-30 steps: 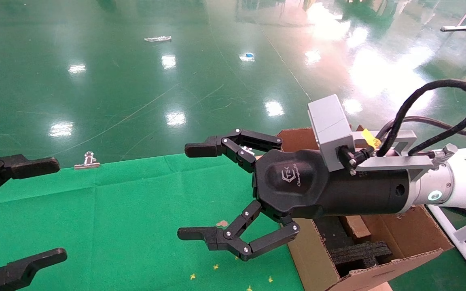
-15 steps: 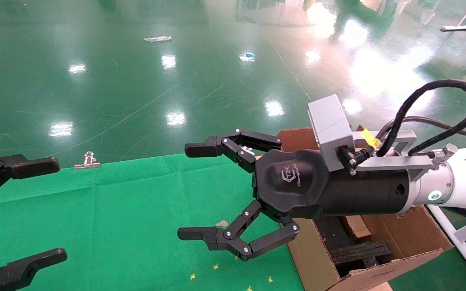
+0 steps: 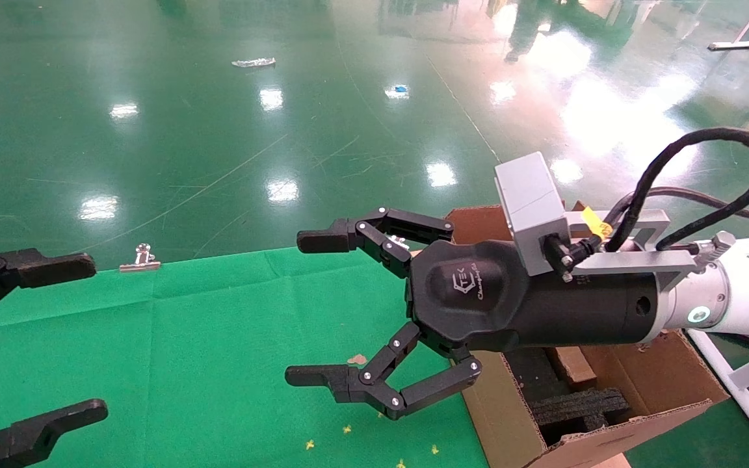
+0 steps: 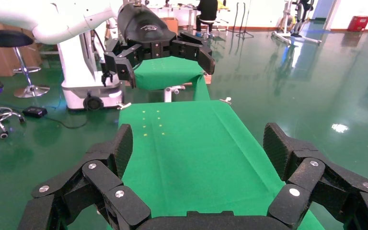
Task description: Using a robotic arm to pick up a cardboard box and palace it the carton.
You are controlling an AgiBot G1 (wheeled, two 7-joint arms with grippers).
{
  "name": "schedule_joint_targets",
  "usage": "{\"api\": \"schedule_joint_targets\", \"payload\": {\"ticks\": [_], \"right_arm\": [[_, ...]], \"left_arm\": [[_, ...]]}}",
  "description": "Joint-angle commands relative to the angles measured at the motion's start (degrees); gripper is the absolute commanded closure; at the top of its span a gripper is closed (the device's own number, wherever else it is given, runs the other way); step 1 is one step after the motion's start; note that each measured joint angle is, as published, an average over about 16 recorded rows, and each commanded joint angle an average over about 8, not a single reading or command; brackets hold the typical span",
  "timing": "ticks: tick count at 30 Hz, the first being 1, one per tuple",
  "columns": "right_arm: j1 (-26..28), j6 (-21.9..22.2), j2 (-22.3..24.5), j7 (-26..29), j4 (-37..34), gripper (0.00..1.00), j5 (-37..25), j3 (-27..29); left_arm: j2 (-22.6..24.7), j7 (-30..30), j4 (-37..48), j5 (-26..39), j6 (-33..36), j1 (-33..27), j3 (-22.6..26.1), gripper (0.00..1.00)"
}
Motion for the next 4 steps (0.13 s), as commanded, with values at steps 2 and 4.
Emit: {"api": "schedule_joint_targets", "payload": {"ticks": [2, 4], "right_arm": [[0.0, 0.0, 0.0, 0.0, 0.0, 0.00, 0.0, 0.0], [0.0, 0.0, 0.0, 0.0, 0.0, 0.00, 0.0, 0.0]], "left_arm": [[0.0, 0.0, 0.0, 0.0, 0.0, 0.0, 0.0, 0.00], [0.0, 0.0, 0.0, 0.0, 0.0, 0.0, 0.0, 0.00]]}}
